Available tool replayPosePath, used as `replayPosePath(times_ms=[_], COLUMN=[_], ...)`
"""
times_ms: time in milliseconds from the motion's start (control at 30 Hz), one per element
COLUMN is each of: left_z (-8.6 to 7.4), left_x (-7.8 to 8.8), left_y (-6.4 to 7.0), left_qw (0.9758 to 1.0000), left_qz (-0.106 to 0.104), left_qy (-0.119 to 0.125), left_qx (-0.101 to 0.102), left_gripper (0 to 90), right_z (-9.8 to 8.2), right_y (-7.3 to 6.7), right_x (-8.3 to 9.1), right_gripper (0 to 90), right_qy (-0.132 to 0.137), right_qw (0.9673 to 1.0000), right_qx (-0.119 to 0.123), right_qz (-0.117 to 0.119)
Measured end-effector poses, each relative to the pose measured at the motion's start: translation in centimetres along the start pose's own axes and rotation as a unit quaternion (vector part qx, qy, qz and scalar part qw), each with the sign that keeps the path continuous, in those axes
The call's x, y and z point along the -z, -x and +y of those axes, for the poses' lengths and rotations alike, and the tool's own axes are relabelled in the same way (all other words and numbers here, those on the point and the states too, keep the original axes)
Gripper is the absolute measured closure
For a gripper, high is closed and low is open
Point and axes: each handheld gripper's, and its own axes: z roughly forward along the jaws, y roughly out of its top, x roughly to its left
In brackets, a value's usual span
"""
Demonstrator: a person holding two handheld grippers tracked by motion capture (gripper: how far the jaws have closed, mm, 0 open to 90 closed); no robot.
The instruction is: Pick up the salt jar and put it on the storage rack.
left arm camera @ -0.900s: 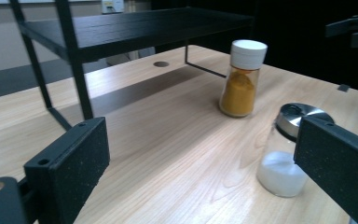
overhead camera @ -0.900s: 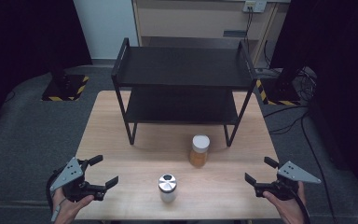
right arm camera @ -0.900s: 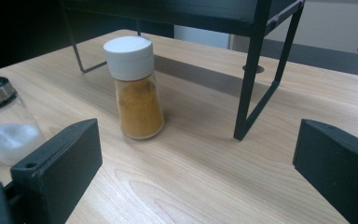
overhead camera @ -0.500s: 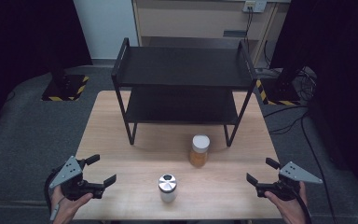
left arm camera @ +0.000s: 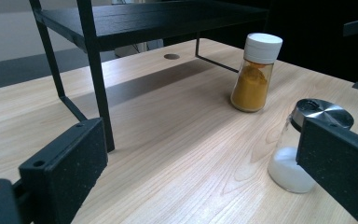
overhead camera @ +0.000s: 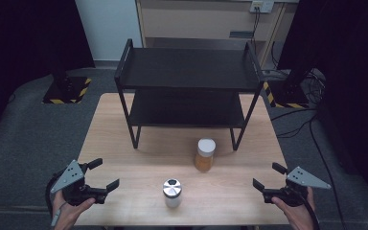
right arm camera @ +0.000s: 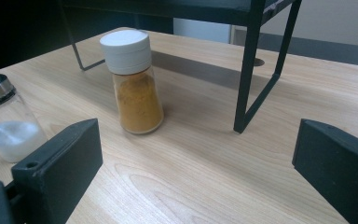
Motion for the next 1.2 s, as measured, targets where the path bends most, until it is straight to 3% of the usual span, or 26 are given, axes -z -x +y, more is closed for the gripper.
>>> replayPosePath(times_ms=[467, 700, 900, 1200], left_z=[0.1, 1.0, 3.1, 6.3], left_x=[0.0, 0.1, 0.2, -0.3], left_y=[0.1, 0.2, 0.2, 0.0], left_qw=[1.0000, 0.9999, 0.9994, 0.9973], left_qz=[-0.003, -0.010, -0.026, -0.060], left_qy=[0.002, -0.005, -0.014, -0.026], left_qx=[0.000, 0.000, -0.019, -0.032], left_gripper=[0.7, 0.7, 0.7, 0.9], right_z=[-0.1, -0.1, -0.1, -0.2], right_y=[0.1, 0.1, 0.1, 0.1], right_x=[-0.2, -0.3, -0.3, -0.3], right_gripper=[1.9, 1.9, 1.9, 1.9], right_qy=[-0.004, -0.004, -0.003, -0.003], right_qw=[1.0000, 1.0000, 1.0000, 1.0000], right_qx=[-0.003, -0.002, -0.002, -0.003], right_qz=[0.005, 0.006, 0.005, 0.004])
